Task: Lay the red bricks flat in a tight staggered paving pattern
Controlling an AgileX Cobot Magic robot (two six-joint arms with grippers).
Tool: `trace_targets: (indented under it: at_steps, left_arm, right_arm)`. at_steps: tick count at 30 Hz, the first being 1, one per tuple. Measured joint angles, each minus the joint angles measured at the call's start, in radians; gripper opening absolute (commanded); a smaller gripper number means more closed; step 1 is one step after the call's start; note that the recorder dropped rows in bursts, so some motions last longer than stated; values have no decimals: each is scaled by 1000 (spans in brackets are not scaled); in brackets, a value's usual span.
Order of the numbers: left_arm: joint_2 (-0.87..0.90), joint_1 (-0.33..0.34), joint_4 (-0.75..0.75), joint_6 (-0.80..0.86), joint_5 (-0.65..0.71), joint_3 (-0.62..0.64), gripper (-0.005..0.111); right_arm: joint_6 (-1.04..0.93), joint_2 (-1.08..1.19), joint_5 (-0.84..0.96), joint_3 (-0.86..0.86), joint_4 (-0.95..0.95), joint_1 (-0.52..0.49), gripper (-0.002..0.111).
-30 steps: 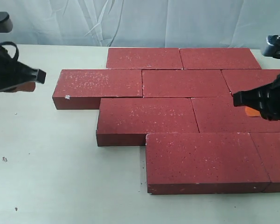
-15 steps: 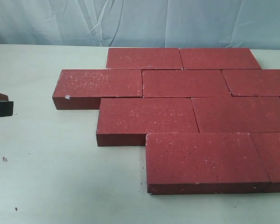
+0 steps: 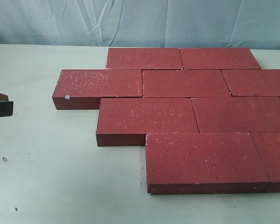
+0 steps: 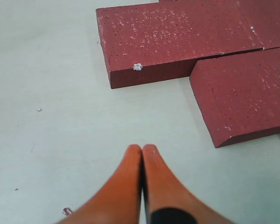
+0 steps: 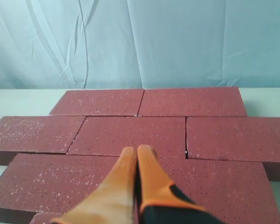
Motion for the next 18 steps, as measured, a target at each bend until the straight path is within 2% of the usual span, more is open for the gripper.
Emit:
trace_targets:
  at_steps: [11,18]
  left_arm:
    - [0,0,0,0,0,0,0]
    - [0,0,0,0,0,0,0]
  right_arm:
    - [0,-256,-2,0,0,-89,-1]
    - [0,-429,-10,0,0,-95,-1]
